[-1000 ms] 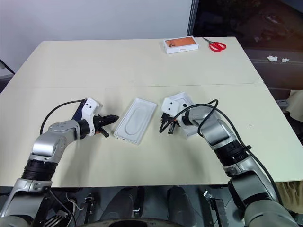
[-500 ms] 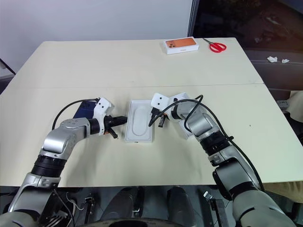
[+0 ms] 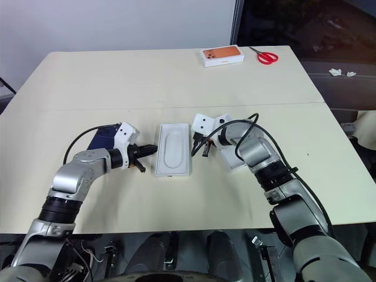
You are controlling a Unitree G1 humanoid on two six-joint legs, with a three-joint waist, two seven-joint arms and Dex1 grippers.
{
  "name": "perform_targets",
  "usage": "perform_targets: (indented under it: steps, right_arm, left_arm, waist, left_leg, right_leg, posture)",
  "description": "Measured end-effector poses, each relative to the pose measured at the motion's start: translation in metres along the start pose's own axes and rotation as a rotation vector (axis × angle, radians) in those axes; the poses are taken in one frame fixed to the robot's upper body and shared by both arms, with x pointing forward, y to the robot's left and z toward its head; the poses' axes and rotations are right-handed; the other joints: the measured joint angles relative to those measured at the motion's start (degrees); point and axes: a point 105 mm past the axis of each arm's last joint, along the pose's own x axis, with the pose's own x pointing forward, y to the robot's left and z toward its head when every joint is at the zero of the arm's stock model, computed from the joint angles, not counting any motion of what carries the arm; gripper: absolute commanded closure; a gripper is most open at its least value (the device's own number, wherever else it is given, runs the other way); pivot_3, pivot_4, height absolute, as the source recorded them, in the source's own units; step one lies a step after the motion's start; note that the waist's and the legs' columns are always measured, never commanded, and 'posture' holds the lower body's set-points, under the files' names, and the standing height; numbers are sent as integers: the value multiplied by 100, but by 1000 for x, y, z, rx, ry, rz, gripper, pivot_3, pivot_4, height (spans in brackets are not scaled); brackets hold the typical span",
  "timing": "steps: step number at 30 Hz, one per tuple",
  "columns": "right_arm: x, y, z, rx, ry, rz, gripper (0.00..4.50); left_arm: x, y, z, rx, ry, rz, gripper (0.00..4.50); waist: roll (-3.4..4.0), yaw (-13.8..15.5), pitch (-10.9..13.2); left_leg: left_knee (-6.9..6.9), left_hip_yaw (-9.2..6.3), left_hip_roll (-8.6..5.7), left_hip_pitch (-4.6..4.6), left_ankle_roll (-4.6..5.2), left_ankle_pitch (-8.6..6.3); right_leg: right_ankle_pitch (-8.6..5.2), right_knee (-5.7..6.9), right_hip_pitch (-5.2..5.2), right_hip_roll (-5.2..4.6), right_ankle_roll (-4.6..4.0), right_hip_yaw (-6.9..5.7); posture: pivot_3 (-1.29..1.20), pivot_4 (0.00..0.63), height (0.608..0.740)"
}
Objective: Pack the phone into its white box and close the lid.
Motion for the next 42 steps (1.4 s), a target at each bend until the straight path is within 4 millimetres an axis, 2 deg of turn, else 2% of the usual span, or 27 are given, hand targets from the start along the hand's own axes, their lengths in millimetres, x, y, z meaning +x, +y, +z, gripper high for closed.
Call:
perform_targets:
  steps: [3,5,7,9,13,16,20,25,28,30,35,38,42]
  right_arm:
    - [-8,-3,12,20,-43,-8,4500]
    - [-8,-2,24,33,-82,-4,4500]
    - [-5,1,40,39,-133,6,4500]
    - [0,7,56,34,-179,23,4500]
    - [16,25,73,24,-225,62,4500]
    - [37,40,89,34,-256,82,4500]
    - [56,49,107,49,-280,74,4500]
    - [81,67,133,35,-323,93,4500]
    - [98,78,145,13,-332,97,4500]
    - [108,84,147,1,-319,102,4500]
    - [126,97,135,-21,-260,106,4500]
    - [131,99,125,-32,-218,103,4500]
    - [132,102,123,-52,-207,116,4500]
  left_arm:
    - [-18,16,1,-10,0,49,4440]
    - [-32,27,5,-23,-12,79,3900]
    - [-46,37,10,-74,-40,99,3083]
    - [-62,46,16,-133,-69,109,2028]
    - [-88,59,25,-185,-90,131,30]
    - [-107,67,15,-233,-54,145,30]
    - [-117,71,2,-295,-40,131,30]
    - [-141,92,-5,-384,-42,183,30]
    - [-153,108,-20,-409,6,259,30]
    - [-153,113,-29,-434,29,276,30]
    - [-154,123,-28,-457,27,277,30]
    - [-150,119,-28,-492,48,229,30]
    - [-140,106,-30,-522,71,113,30]
  waist:
    - [0,-6,1]
    - [1,-5,2]
    - [1,4,2]
    - [-1,7,3]
    - [-1,14,3]
    - [0,-25,3]
    - [-1,-17,3]
    - [-3,-40,3]
    - [-5,-91,2]
    - [-11,-111,0]
    - [-18,-141,-4]
    - [-17,-139,-5]
    - [-8,-136,-10]
  left_leg:
    - [-15,0,5,0,-1,1]
    - [-17,0,6,-1,-1,1]
    - [-16,0,6,-1,0,0]
    - [-15,-2,6,-2,2,-1]
    - [-14,-1,2,-2,-3,2]
    - [-19,0,3,-2,-13,8]
    - [-18,0,3,-2,-16,9]
    - [-21,-1,2,-2,-16,9]
    - [-23,-1,0,-2,-20,12]
    - [-25,-1,-1,-3,-22,13]
    - [-23,1,-2,-2,-22,13]
    - [-23,5,-5,-2,-22,13]
    - [-23,9,-7,0,-22,13]
  right_leg:
    - [0,0,-10,3,0,0]
    - [0,0,-12,3,0,1]
    - [0,0,-11,2,0,0]
    - [0,0,-11,2,0,-1]
    - [0,0,-11,-1,0,0]
    - [0,5,-19,1,-1,4]
    - [0,5,-21,1,-1,2]
    - [0,7,-43,2,-1,0]
    - [0,10,-47,2,-1,-3]
    - [0,11,-50,2,-1,-4]
    - [-1,30,-59,2,-1,-2]
    - [-1,54,-73,1,-2,-3]
    - [-1,59,-72,1,-3,-3]
  posture:
    - [0,150,740]
    - [0,150,740]
    - [0,150,740]
    - [0,150,740]
    - [0,150,740]
    - [0,150,740]
    - [0,150,740]
    - [0,150,740]
    - [0,150,740]
    - [0,150,740]
    - [0,150,740]
    - [0,150,740]
    - [0,150,740]
